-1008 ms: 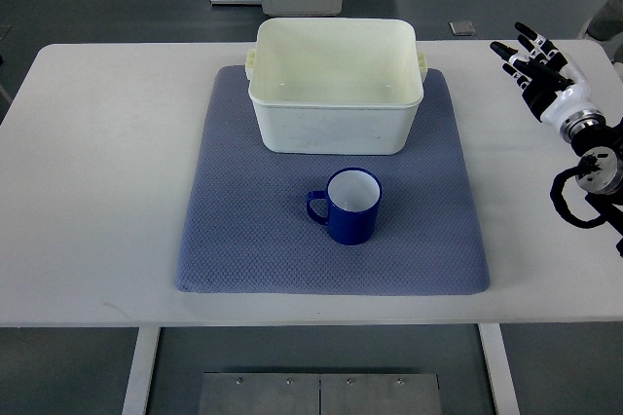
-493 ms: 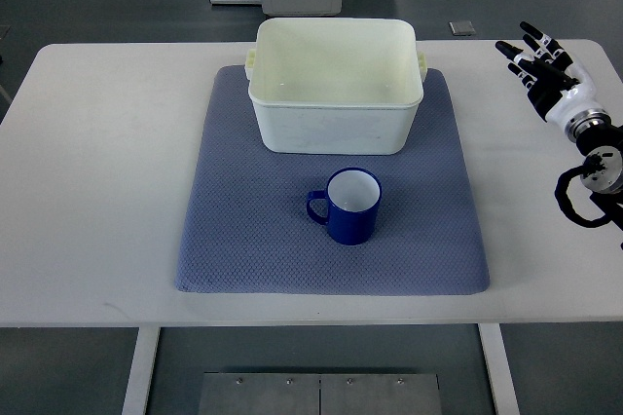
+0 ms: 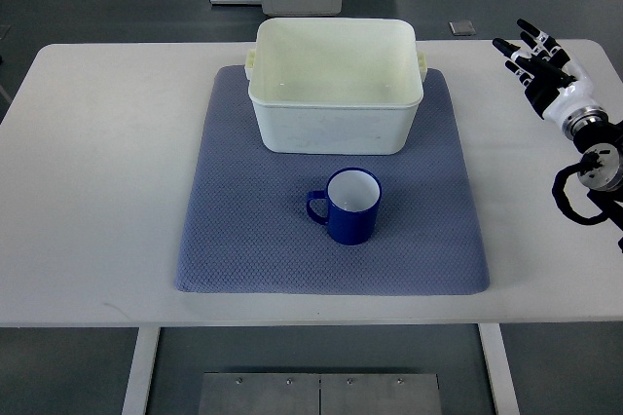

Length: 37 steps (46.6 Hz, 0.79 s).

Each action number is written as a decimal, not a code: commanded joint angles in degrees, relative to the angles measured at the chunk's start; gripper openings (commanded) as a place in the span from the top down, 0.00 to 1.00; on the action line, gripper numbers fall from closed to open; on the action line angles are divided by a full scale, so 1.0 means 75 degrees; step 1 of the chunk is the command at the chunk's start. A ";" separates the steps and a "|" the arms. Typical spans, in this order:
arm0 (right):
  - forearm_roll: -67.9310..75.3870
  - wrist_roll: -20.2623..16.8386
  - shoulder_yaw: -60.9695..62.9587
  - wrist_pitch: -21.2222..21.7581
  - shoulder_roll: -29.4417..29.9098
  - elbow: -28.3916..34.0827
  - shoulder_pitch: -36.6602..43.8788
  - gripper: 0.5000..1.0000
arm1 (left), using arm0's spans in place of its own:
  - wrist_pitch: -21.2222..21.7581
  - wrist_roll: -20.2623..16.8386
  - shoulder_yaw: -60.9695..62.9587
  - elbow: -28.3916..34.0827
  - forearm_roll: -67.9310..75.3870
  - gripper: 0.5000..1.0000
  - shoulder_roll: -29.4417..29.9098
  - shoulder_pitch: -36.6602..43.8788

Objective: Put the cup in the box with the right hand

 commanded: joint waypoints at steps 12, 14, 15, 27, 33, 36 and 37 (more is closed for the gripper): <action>-0.0001 0.0001 0.0000 0.0000 -0.0056 -0.0018 0.0045 0.00 | 0.0000 0.0001 0.0000 0.0000 0.0000 0.00 0.0000 0.0001; -0.0001 0.0001 0.0000 0.0000 -0.0056 -0.0018 0.0045 0.00 | 0.0000 0.0001 0.0000 0.0000 0.0000 0.00 0.0000 0.0001; -0.0013 0.0001 0.0000 0.0000 -0.0056 -0.0018 0.0045 0.00 | 0.0000 0.0001 0.0000 0.0000 0.0000 0.00 0.0000 0.0001; -0.0013 0.0071 0.0000 -0.0011 -0.0021 -0.0029 0.0103 0.00 | 0.0000 0.0001 0.0000 0.0000 0.0000 0.00 0.0000 0.0001; -0.0071 0.0071 -0.0012 -0.0433 -0.0021 -0.0053 0.0208 0.00 | 0.0000 0.0001 0.0000 0.0000 0.0000 0.00 0.0000 0.0001; -0.0083 0.0059 -0.0024 -0.0468 -0.0033 -0.0053 0.0314 0.00 | 0.0000 0.0001 0.0000 0.0000 0.0000 0.00 0.0000 0.0001; -0.0083 0.0059 -0.0024 -0.0468 -0.0033 -0.0053 0.0360 0.00 | 0.0000 0.0001 0.0000 0.0000 0.0000 0.00 0.0000 -0.0011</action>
